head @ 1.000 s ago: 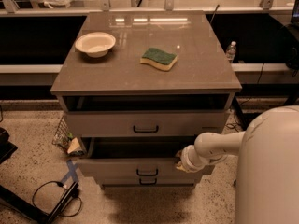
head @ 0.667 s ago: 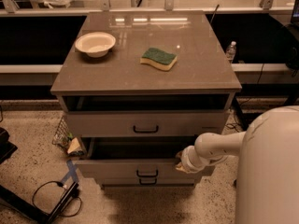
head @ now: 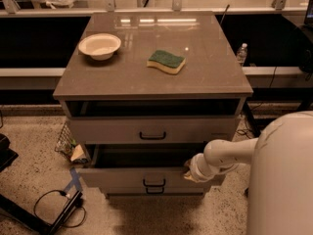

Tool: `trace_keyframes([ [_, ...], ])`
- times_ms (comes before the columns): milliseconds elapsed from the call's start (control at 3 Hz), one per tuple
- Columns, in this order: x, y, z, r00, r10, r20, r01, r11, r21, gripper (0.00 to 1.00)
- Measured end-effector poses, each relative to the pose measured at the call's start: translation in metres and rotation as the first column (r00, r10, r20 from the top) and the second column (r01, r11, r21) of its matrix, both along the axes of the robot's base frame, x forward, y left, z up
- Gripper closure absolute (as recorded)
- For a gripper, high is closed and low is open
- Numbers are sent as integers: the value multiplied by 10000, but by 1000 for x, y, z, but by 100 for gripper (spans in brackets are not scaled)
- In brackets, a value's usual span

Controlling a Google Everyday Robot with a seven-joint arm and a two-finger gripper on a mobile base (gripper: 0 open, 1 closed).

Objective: Open middle drawer

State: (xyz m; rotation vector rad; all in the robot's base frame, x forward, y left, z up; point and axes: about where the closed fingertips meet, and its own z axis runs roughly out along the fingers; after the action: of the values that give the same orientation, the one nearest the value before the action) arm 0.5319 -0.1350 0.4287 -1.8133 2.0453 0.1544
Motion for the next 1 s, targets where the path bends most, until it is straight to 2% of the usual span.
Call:
trace_keyframes([
  [333,-23,-1,-2,9993,63,-370,-64,10000,-13,100],
  [667,-23,-1,3,9993,64,-371,-65,10000,-13,100],
  [1000,-24,0,2,9992,78,-392,-78,10000,-9,83],
])
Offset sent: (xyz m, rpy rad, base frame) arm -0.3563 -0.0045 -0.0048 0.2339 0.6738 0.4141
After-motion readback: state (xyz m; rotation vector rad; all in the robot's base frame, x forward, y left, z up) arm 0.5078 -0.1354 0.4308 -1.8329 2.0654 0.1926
